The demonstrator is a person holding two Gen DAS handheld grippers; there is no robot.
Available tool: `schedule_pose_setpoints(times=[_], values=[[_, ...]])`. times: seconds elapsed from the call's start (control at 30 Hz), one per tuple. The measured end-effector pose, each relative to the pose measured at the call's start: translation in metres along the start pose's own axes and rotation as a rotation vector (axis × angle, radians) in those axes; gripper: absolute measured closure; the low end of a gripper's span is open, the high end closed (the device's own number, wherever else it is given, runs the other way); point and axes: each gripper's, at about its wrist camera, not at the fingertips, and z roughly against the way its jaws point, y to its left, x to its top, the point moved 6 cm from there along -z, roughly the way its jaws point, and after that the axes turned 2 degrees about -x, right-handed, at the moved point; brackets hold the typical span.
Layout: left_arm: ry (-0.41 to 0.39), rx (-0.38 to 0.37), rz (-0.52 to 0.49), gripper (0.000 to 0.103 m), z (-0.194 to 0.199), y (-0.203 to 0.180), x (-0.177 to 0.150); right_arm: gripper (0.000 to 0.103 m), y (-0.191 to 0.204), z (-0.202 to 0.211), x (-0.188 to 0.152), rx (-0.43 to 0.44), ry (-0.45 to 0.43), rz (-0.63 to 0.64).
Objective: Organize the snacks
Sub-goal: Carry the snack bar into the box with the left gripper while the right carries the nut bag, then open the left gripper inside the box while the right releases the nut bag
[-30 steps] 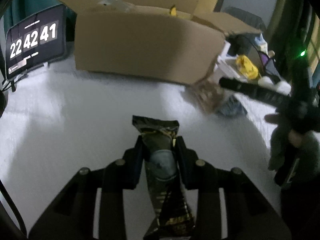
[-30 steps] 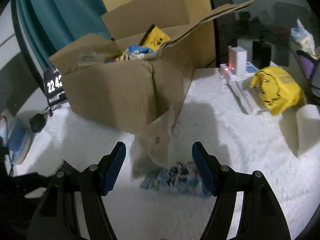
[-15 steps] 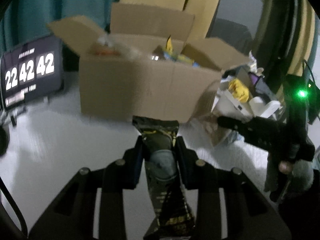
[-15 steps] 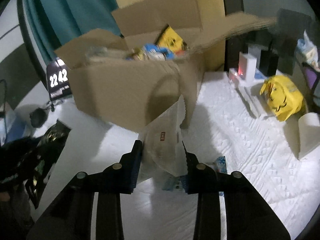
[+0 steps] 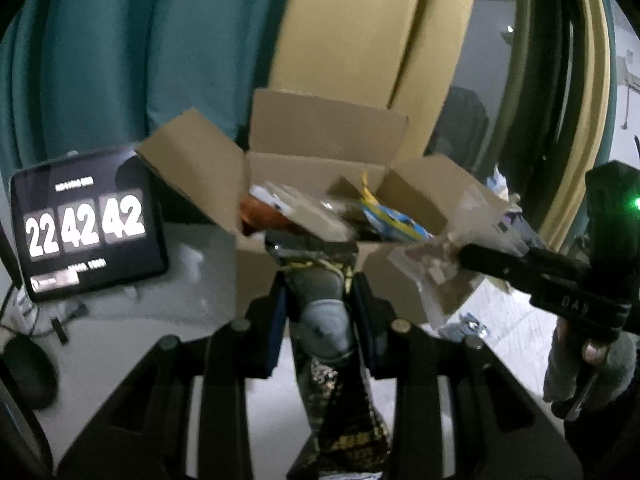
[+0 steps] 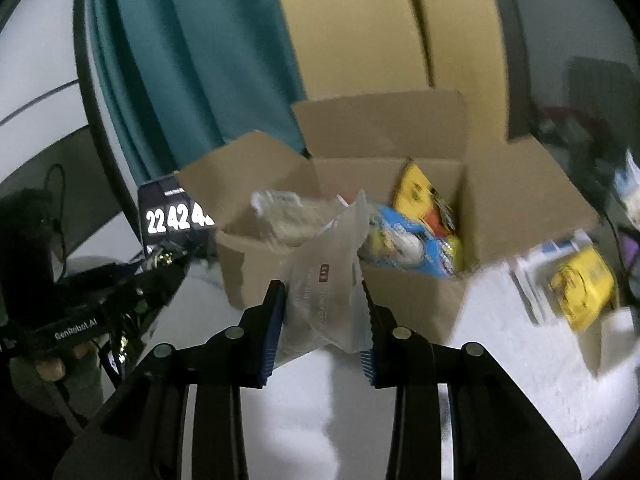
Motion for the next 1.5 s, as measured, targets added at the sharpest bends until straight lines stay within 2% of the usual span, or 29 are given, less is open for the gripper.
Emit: schedule_pose_setpoints(times=[0.23,0.37,0.67,0.83,1.0,1.27,1.4,1.43,1.47,1.5], values=[[-0.07,-0.003,-0.003,0.071,0.007,0.029,0.033,0.067,0.026,-0.039,0.048,0.02,-0.042,0.028],[-0.09,0.003,0.019,0.071,0.004,0.045,0.044,0.067,0.024,-0.072,0.064,0.004,-0.033,0.001],[-0.084,0.012,0.036,0.071,-0.019,0.057,0.059,0.068,0.004,-0.134,0.06,-0.104,0.006,-0.013],[-0.075,-0.001,0.032,0.071,-0.036,0.053,0.071,0.068,-0.005,-0.141,0.06,-0.186,-0.011,0.026],[-0.08,-0.024,0.018,0.071,-0.058,0.042,0.089,0.068,-0.03,-0.131,0.067,-0.228,-0.02,-0.022],[-0.042,-0.037,0.037,0.071,-0.118,0.036,0.113,0.069,-0.049,-0.128,0.085,-0.226,-0.044,-0.044],[-0.011,-0.035,0.044,0.068,-0.143,0.037,0.125,0.068,-0.055,-0.143,0.102,-0.207,-0.047,-0.053],[0.003,-0.035,0.053,0.062,-0.149,0.038,0.127,0.062,-0.056,-0.146,0.105,-0.208,-0.041,-0.056],[0.005,-0.041,0.06,0.056,-0.151,0.039,0.128,0.047,-0.055,-0.148,0.109,-0.216,-0.034,-0.058],[0.001,-0.048,0.068,0.046,-0.151,0.039,0.128,0.039,-0.054,-0.146,0.11,-0.214,-0.038,-0.063]])
